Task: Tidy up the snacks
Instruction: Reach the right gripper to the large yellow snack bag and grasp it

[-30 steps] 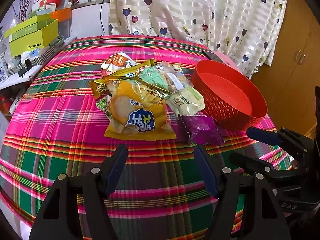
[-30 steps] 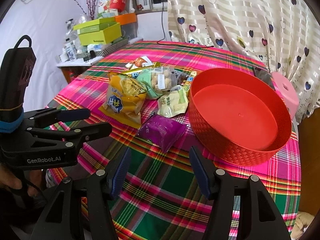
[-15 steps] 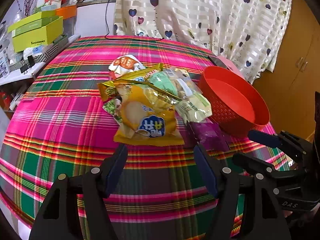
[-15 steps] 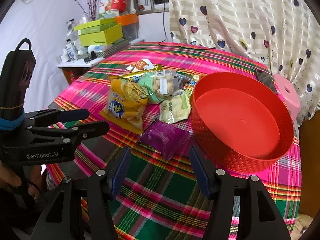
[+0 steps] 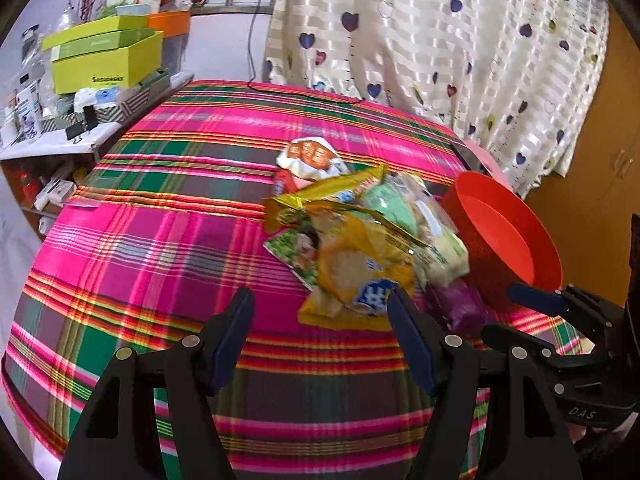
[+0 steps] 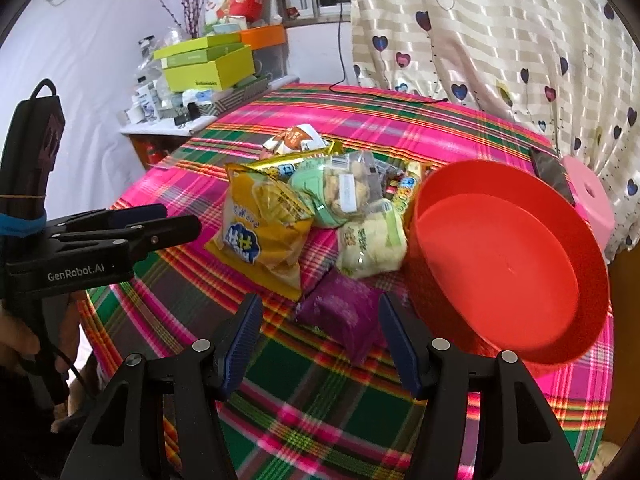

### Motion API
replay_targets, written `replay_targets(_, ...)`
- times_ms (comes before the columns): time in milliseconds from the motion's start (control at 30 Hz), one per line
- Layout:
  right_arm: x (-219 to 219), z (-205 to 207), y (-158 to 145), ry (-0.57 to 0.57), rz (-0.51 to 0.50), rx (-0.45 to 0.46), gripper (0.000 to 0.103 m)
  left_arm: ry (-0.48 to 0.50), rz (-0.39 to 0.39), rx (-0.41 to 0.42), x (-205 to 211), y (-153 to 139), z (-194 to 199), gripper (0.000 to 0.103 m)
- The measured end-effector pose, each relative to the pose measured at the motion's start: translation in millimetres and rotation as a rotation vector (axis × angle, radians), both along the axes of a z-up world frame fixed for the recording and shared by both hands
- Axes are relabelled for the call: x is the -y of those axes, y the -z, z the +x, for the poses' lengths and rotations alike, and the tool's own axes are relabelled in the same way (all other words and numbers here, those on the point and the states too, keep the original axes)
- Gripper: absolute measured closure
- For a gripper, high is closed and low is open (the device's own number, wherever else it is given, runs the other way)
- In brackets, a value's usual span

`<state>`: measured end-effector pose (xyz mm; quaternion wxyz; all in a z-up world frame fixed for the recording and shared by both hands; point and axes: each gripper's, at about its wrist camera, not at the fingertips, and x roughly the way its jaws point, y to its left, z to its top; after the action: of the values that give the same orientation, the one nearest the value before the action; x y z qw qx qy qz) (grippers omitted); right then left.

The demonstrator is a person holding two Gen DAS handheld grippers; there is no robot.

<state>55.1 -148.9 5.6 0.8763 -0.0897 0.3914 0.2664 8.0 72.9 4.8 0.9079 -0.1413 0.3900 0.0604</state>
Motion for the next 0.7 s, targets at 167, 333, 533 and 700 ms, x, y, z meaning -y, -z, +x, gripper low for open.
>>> replay_targets(167, -15.5, 11.9, 3.7, -0.028, 0.008, -0.023, 0.044, -0.025, -0.003, 0.002, -14.8, 4.1, -1.9, 0.033)
replay_targets(333, -37.6, 26.8, 9.8, -0.072, 0.015, -0.058, 0.043, -0.045, -0.015, -0.008, -27.1, 11.1, -4.3, 0.033)
replay_targets(533, -56.2, 41.3, 16.5, -0.088, 0.02, -0.091, 0.038, -0.056, -0.037, -0.008, -38.7, 17.3, -9.2, 0.033)
replay_targets(700, -81.9, 27.1, 11.4, -0.195, -0.103, 0.039, 0.037, -0.076, -0.052, -0.01, -48.7, 22.2, -13.7, 0.033)
